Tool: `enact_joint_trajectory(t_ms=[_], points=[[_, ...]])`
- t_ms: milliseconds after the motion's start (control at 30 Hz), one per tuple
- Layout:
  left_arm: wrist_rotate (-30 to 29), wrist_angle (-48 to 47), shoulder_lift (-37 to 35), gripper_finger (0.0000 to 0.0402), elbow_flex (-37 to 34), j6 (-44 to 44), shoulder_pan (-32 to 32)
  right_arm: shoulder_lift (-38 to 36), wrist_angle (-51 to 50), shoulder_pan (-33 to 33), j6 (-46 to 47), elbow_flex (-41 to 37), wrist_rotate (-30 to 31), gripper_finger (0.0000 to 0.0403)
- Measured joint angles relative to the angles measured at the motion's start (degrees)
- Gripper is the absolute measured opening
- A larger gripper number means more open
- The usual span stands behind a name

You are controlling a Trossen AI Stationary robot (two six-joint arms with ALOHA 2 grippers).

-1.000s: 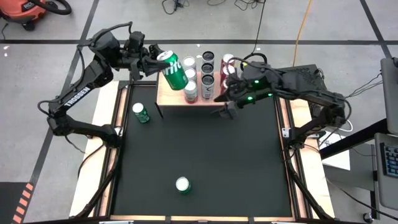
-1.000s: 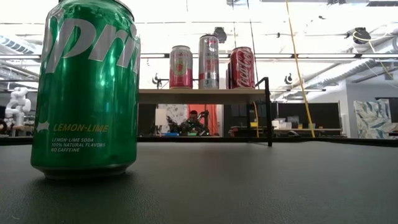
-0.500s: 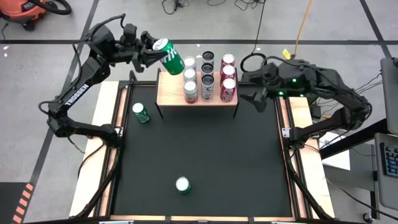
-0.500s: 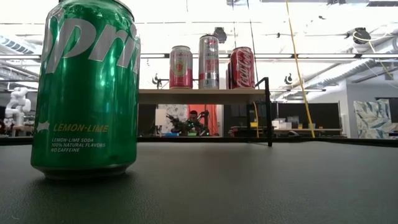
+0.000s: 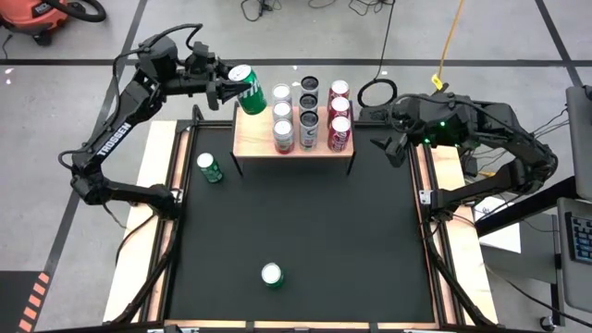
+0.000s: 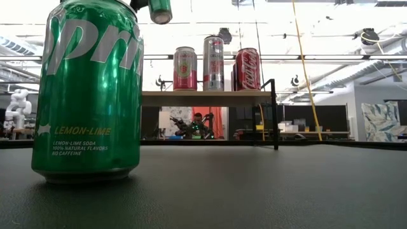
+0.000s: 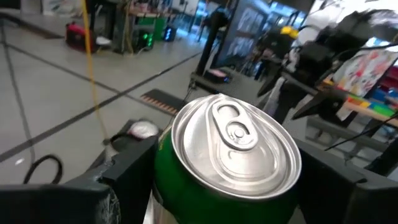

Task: Place canned beverage on shelf
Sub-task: Put the middle green soda can on the shelf

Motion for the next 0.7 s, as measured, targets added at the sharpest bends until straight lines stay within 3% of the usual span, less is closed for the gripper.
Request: enact_joint_trajectory(t_ms=[133, 367, 700], points=[[1.05, -1.63, 0.02, 0.0308, 0.0, 3.53, 1.89, 0.06, 1.07, 0.0, 2.73, 0.0, 0.02, 0.0391], [7.89, -1.64, 0.99, 0.0308, 0.0, 7.79, 5.72, 0.39, 2.44, 0.02, 10.33, 0.0, 0.0, 0.0391], [13.37, -2.99, 6.42, 0.0308, -0.02, 13.16, 7.95, 0.21, 3.05, 0.09, 13.35, 0.0, 1.31, 0.0391]])
